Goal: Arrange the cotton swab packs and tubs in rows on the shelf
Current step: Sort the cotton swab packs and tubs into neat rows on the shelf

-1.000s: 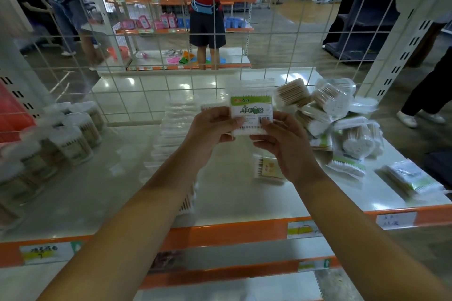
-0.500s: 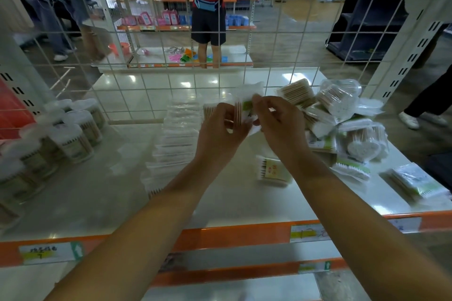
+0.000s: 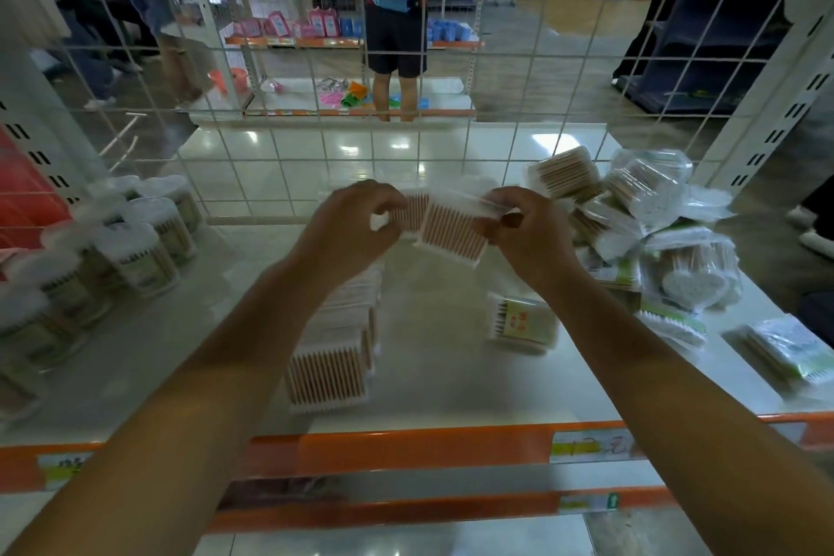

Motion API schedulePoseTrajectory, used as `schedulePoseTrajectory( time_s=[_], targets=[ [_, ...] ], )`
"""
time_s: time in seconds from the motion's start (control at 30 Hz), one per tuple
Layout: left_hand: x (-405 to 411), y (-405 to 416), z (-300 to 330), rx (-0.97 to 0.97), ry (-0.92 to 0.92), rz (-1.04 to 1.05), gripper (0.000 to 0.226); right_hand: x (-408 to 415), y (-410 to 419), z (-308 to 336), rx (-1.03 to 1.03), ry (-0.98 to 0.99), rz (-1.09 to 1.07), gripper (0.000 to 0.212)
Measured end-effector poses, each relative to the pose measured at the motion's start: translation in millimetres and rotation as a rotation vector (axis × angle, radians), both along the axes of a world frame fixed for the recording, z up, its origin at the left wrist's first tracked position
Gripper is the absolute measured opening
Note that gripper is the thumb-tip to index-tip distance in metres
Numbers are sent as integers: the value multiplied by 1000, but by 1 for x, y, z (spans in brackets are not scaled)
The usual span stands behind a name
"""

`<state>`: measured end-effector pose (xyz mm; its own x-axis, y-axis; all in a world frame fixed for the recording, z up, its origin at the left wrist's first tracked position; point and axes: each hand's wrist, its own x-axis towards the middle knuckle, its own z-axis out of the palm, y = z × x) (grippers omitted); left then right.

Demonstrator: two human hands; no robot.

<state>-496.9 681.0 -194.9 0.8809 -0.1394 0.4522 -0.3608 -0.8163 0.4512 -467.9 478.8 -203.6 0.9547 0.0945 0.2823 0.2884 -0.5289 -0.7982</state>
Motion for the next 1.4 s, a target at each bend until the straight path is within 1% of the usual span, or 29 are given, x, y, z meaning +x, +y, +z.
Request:
schedulePoseTrajectory(
  time_s=[0.1, 0.17, 0.3, 0.43, 0.7, 0.83, 0.97, 1.1, 1.3, 1.4],
  targets=[
    [11, 19, 2, 74, 41, 58, 23, 22, 6, -7, -37, -17, -9, 35],
    [16, 28, -1, 118, 75, 80, 24, 35, 13, -12, -121, -46, -27, 36],
    [23, 38, -9, 191, 121, 127, 27, 52, 30, -13, -257, -83, 18, 30],
    [26, 41, -15, 230, 148, 134, 29, 64, 42, -14, -318, -97, 63, 25],
    [31, 44, -17, 260, 187, 143, 33, 80, 57, -28, -363, -83, 139, 21],
    [33, 44, -16, 276, 190, 144, 32, 82, 57, -32, -379, -74, 129, 19],
    [32, 43, -19, 303, 179, 145, 27, 84, 56, -35, -467, -111, 124, 24],
    [33, 41, -20, 325, 158, 139, 25, 86, 57, -34, -616, -176, 89, 28],
    [34, 36, -13, 365, 229, 139, 27, 79, 62, -25, -726, -200, 49, 27],
    [35, 36, -2, 348, 241, 132, 27, 77, 60, -17, -777, -209, 28, 29]
  ],
)
